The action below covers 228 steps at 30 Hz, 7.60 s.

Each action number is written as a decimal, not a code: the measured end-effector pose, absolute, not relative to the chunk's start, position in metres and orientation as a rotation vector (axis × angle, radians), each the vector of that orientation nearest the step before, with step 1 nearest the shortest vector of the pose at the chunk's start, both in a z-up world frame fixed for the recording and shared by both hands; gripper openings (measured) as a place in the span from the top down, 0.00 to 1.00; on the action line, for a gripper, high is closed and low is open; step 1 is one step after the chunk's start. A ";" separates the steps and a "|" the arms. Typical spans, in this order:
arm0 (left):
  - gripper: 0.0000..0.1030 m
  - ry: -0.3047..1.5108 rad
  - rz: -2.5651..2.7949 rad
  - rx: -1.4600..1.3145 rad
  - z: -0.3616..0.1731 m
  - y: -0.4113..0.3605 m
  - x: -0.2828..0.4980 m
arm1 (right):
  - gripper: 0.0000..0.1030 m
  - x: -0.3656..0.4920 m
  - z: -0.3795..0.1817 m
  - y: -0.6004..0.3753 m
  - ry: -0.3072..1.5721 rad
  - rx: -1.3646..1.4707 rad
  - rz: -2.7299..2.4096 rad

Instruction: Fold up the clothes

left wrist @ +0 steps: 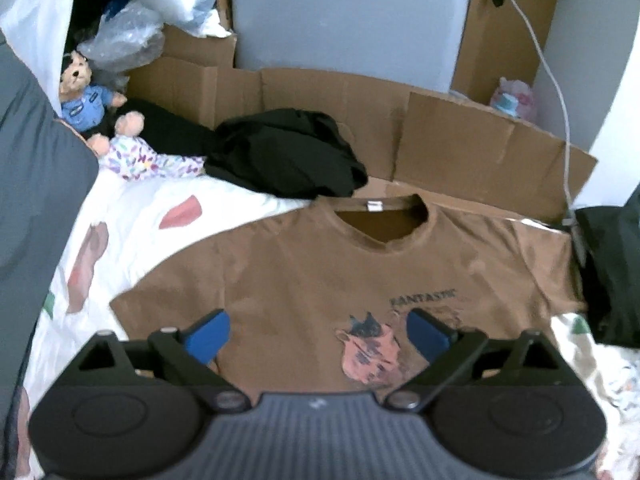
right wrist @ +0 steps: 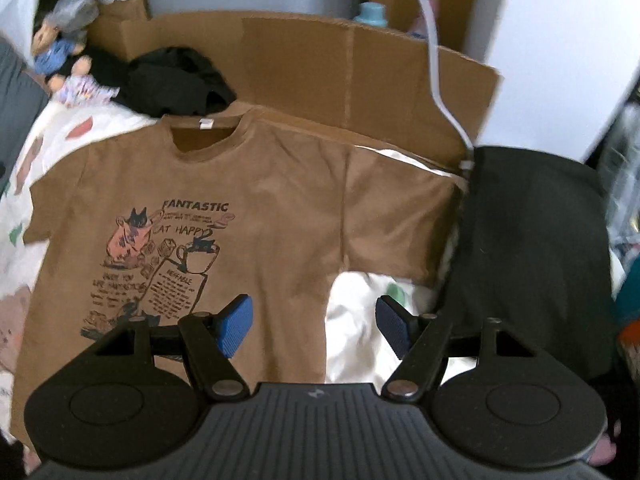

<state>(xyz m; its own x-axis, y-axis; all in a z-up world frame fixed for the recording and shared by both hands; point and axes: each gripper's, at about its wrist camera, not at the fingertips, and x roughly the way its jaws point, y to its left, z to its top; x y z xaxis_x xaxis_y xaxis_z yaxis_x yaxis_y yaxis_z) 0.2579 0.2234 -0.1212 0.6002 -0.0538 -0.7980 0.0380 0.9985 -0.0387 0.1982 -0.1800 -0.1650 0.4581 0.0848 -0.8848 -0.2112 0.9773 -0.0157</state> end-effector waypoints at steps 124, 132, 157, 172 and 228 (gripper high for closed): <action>0.59 0.860 0.436 -0.967 -0.318 0.442 0.205 | 0.34 0.262 -0.301 0.034 1.054 -0.055 0.641; 0.88 0.879 0.452 -0.911 -0.316 0.443 0.213 | 0.34 0.258 -0.295 0.048 1.046 -0.050 0.673; 0.91 0.786 0.342 -0.964 -0.306 0.468 0.189 | 0.48 0.275 -0.304 0.138 1.031 -0.045 0.692; 0.91 0.752 0.274 -0.986 -0.302 0.474 0.188 | 0.80 0.279 -0.319 0.201 1.038 -0.018 0.840; 0.79 0.885 -0.035 -0.628 -0.285 0.339 0.240 | 0.55 0.275 -0.308 0.143 1.056 -0.074 0.712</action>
